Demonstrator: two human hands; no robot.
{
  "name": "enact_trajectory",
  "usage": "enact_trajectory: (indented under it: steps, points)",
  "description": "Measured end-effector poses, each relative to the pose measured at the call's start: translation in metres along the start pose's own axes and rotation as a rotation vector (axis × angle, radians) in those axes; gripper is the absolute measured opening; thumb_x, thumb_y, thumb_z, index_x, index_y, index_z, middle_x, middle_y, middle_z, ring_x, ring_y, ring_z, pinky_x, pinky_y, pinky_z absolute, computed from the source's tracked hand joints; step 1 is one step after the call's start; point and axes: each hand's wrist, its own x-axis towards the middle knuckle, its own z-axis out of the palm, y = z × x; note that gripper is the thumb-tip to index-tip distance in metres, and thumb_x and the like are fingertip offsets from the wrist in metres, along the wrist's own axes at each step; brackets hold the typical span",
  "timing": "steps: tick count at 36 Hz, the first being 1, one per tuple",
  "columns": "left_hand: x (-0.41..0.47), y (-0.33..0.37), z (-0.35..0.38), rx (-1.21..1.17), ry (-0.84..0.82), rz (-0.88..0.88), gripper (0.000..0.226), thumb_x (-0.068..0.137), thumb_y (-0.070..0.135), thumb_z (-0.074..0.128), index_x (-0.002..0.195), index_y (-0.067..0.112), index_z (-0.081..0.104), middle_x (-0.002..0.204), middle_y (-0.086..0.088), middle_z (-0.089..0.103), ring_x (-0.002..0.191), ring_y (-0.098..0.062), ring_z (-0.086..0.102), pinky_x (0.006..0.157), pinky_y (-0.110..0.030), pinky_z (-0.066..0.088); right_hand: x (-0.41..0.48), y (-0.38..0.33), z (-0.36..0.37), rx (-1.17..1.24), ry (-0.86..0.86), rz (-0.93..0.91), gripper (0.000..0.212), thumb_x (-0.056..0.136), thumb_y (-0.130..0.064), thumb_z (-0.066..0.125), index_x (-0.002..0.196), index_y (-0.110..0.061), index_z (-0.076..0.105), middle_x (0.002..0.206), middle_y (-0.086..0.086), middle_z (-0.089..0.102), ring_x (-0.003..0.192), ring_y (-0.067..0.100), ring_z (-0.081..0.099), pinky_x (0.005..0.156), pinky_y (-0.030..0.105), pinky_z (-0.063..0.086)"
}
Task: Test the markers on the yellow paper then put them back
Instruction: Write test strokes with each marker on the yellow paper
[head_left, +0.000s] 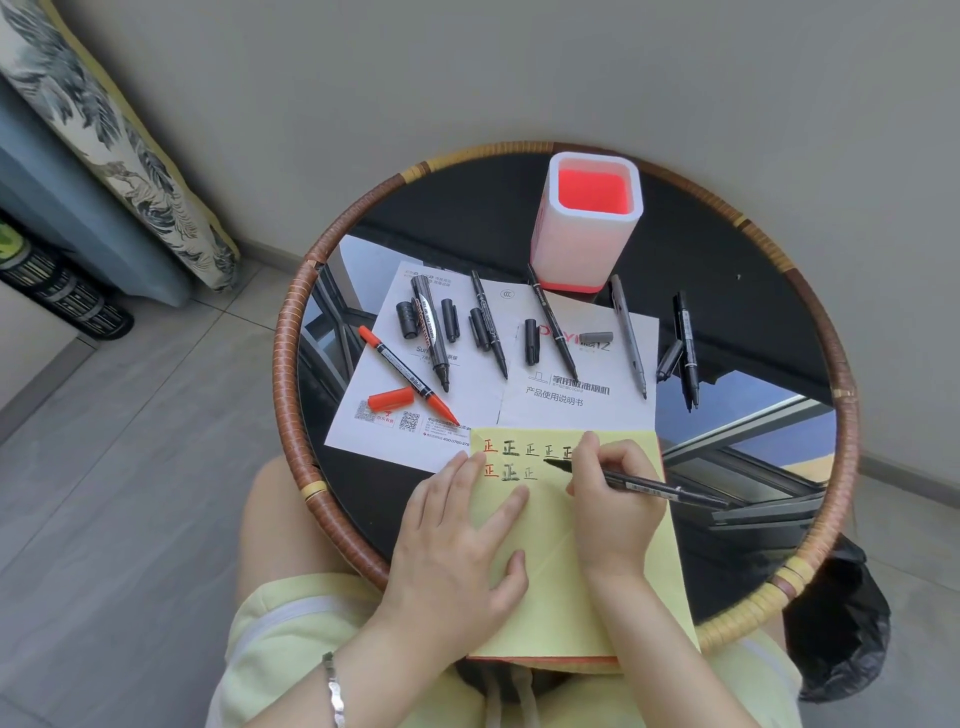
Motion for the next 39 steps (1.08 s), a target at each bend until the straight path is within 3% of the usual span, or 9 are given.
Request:
enact_trajectory:
  steps: [7,12,17,21,26,29,33,36,39]
  points:
    - [0.002,0.002,0.001,-0.008,0.009,0.022,0.045,0.071,0.042,0.047,0.109,0.025,0.066,0.130,-0.015,0.055,0.125,-0.025,0.039,0.102,-0.039,0.026,0.021,-0.019,-0.013,0.115,-0.104,0.193,0.024,0.086,-0.025,0.061,0.067,-0.013,0.051,0.048,-0.001,0.045,0.037,-0.001,0.039,0.042,0.011,0.034]
    - [0.001,0.001,0.002,-0.002,0.010,0.028,0.046,0.072,0.043,0.047,0.112,0.025,0.064,0.133,-0.014,0.054,0.126,-0.026,0.038,0.104,-0.040,0.025,0.047,-0.051,-0.017,0.147,-0.369,0.195,0.013,0.092,-0.011,0.051,0.086,-0.021,0.057,0.068,-0.001,0.055,0.062,0.009,0.052,0.068,0.022,0.046]
    - [0.001,0.000,0.003,-0.008,0.011,0.023,0.047,0.072,0.043,0.048,0.113,0.026,0.063,0.133,-0.013,0.054,0.126,-0.025,0.037,0.103,-0.041,0.025,0.069,-0.094,0.001,-0.310,-0.621,-0.051,0.027,0.092,-0.027,0.049,0.086,-0.004,0.062,0.072,0.001,0.058,0.061,0.011,0.048,0.062,0.026,0.040]
    - [0.000,0.000,0.004,0.004,0.007,0.025,0.046,0.073,0.044,0.048,0.113,0.026,0.062,0.133,-0.013,0.053,0.126,-0.026,0.037,0.104,-0.041,0.025,0.081,-0.103,0.039,-0.588,-0.785,-0.159,0.029,0.087,-0.034,0.058,0.067,-0.013,0.059,0.061,0.000,0.062,0.042,0.006,0.047,0.044,0.021,0.035]
    - [0.000,0.000,0.004,-0.003,0.016,0.027,0.046,0.072,0.044,0.049,0.112,0.026,0.064,0.132,-0.013,0.054,0.125,-0.026,0.039,0.102,-0.041,0.026,0.087,-0.084,0.086,-0.762,-0.781,-0.279,0.042,0.078,-0.036,0.070,0.068,0.004,0.059,0.062,0.017,0.061,0.057,0.026,0.051,0.056,0.029,0.041]
    - [0.001,0.000,0.004,0.000,0.018,0.026,0.047,0.071,0.044,0.049,0.111,0.027,0.064,0.131,-0.013,0.055,0.125,-0.025,0.038,0.102,-0.041,0.027,0.088,-0.075,0.098,-0.843,-0.771,-0.316,0.041,0.078,-0.034,0.069,0.059,-0.003,0.050,0.055,0.012,0.044,0.058,0.026,0.041,0.054,0.029,0.032]
    - [0.001,0.000,0.005,-0.005,0.026,0.031,0.046,0.070,0.044,0.049,0.111,0.027,0.063,0.131,-0.013,0.055,0.125,-0.025,0.038,0.103,-0.040,0.026,0.088,-0.070,0.100,-0.854,-0.722,-0.320,0.045,0.085,-0.036,0.061,0.067,0.005,0.060,0.059,0.014,0.051,0.058,0.030,0.046,0.056,0.030,0.037]
    - [0.001,-0.001,0.006,-0.013,0.045,0.039,0.046,0.070,0.043,0.050,0.111,0.026,0.063,0.131,-0.013,0.055,0.125,-0.026,0.039,0.103,-0.040,0.026,0.091,-0.069,0.096,-0.899,-0.644,-0.373,0.031,0.089,-0.025,0.055,0.071,0.000,0.059,0.068,0.015,0.059,0.066,0.035,0.052,0.058,0.031,0.041]
    - [0.001,-0.001,0.006,-0.012,0.052,0.043,0.045,0.070,0.042,0.050,0.110,0.026,0.062,0.131,-0.013,0.055,0.125,-0.026,0.039,0.103,-0.040,0.026,0.093,-0.068,0.093,-0.972,-0.635,-0.384,0.015,0.086,-0.012,0.053,0.095,-0.003,0.063,0.092,0.015,0.067,0.086,0.036,0.060,0.070,0.036,0.051]
